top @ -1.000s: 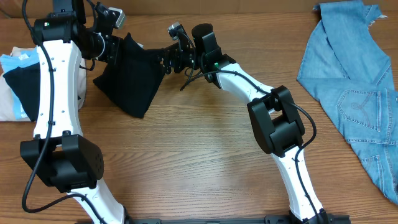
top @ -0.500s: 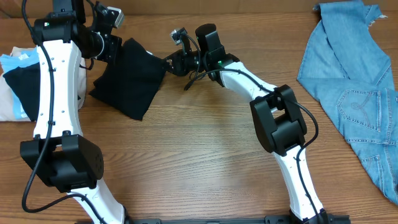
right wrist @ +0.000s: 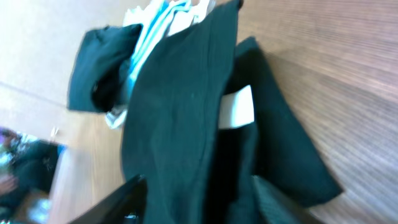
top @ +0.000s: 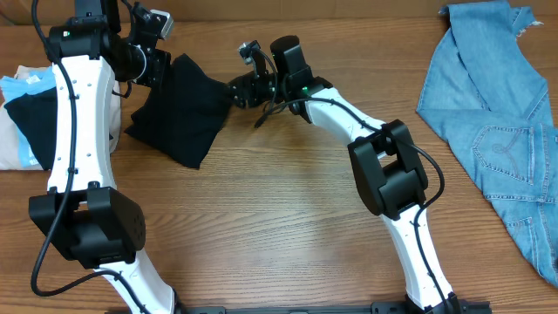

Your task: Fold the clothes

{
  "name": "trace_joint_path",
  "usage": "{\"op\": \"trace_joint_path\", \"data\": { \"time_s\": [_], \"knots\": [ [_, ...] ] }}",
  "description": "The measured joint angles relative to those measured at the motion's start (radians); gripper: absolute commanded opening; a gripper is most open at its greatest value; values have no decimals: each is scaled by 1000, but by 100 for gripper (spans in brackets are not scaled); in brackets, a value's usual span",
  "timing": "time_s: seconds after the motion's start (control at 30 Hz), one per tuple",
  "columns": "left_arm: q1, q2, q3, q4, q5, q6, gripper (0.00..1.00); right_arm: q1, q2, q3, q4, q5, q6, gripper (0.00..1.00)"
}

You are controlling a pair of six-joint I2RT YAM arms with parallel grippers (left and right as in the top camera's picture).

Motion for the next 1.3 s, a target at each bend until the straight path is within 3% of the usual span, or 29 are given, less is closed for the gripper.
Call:
{"op": "trace_joint_path", "data": {
  "time_s": [0.03, 0.07, 0.37, 0.63, 0.87, 1.3],
  "knots": [
    [0, 0, 0, -2, 0, 0, 11, 4, 0, 0, -3, 31, 9, 98],
    [0, 0, 0, -4, 0, 0, 11, 10, 0, 1, -11, 71, 19, 100],
    [0, 0, -2, -21, 0, 0, 13, -64, -2, 2, -160, 241, 126, 100],
    [0, 0, -92, 12, -41, 0, 12, -268, -139, 2, -589, 285, 29, 100],
    [0, 1, -239, 189, -57, -19, 16, -320, -332, 7, -841, 291, -93, 100],
    [-1, 193, -294, 502, -77, -112, 21, -340, -348, 11, -1054, 292, -132, 100]
  ]
}}
